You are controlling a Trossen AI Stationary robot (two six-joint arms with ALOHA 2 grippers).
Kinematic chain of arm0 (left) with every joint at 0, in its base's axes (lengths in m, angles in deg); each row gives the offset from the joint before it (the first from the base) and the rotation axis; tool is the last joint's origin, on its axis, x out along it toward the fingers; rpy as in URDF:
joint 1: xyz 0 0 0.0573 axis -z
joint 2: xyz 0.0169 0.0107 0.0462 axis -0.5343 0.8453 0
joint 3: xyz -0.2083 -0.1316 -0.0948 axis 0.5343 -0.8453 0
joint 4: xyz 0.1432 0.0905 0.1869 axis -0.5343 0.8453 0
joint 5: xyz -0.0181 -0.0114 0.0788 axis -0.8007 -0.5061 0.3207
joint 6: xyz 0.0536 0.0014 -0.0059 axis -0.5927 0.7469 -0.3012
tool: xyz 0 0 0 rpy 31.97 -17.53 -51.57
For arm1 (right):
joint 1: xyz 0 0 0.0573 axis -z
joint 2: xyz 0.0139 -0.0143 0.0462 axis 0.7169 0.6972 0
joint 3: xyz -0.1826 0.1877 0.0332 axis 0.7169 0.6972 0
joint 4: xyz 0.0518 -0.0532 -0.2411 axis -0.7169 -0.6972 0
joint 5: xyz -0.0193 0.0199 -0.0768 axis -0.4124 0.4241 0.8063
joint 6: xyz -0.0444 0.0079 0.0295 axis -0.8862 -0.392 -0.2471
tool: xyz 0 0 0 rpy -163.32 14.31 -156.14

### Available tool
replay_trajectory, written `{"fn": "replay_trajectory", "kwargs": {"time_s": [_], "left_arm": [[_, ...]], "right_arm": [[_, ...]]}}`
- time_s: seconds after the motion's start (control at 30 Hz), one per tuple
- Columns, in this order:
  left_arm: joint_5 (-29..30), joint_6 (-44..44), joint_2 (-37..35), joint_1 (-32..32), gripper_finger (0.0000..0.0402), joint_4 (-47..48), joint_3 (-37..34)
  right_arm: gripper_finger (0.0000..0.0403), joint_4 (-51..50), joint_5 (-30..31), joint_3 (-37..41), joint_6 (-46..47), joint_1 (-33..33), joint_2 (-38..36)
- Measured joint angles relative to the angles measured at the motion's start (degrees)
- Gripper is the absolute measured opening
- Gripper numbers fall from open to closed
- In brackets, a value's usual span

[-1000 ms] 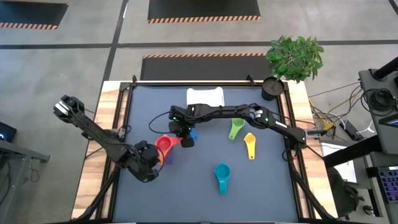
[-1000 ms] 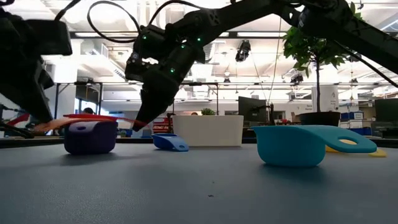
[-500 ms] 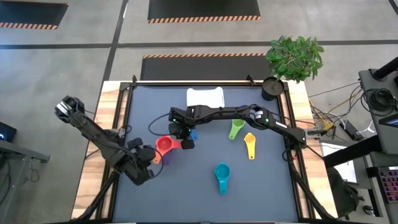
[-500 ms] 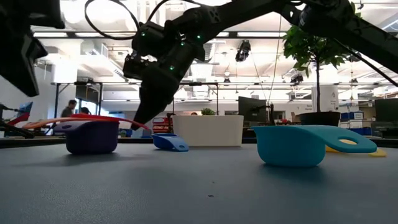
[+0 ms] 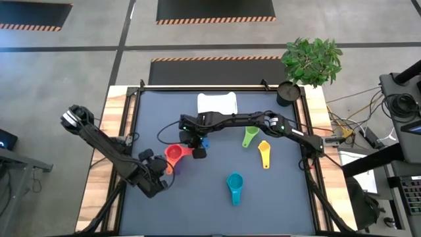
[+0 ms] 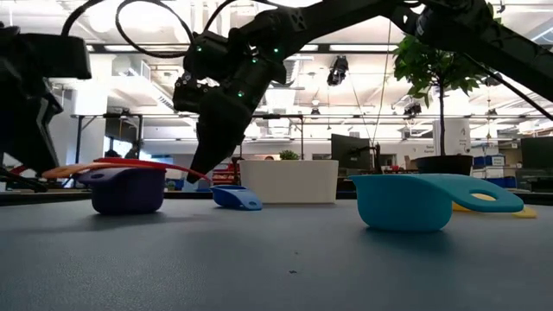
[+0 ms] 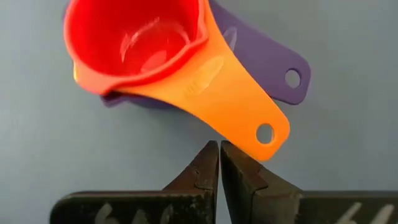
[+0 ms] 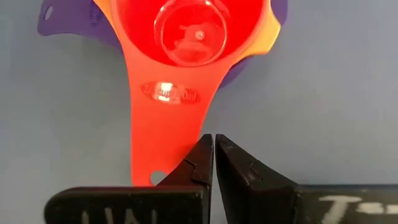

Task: Nest measuring cups in basket
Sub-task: Stack the red measuring cup on top of the orange measuring cup

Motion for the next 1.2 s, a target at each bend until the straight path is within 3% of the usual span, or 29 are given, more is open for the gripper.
{"fn": "replay_trajectory", "kwargs": {"time_s": [0.47, 0.77, 1.2], "left_arm": [[2.2, 0.0, 4.8, -0.7, 0.0000, -5.6, 1.7], [8.4, -0.1, 5.0, -1.4, 0.0000, -9.9, 1.7], [5.8, -1.5, 5.2, 1.4, 0.0000, -8.2, 5.6]], "right_arm": [[0.0009, -0.5, 0.0, 0.2, 2.1, -4.5, 0.0], [0.0009, 1.7, 0.0, 0.2, 5.6, -7.1, 0.0], [0.0009, -3.5, 6.1, 0.2, 4.4, -6.6, -1.3]]}}
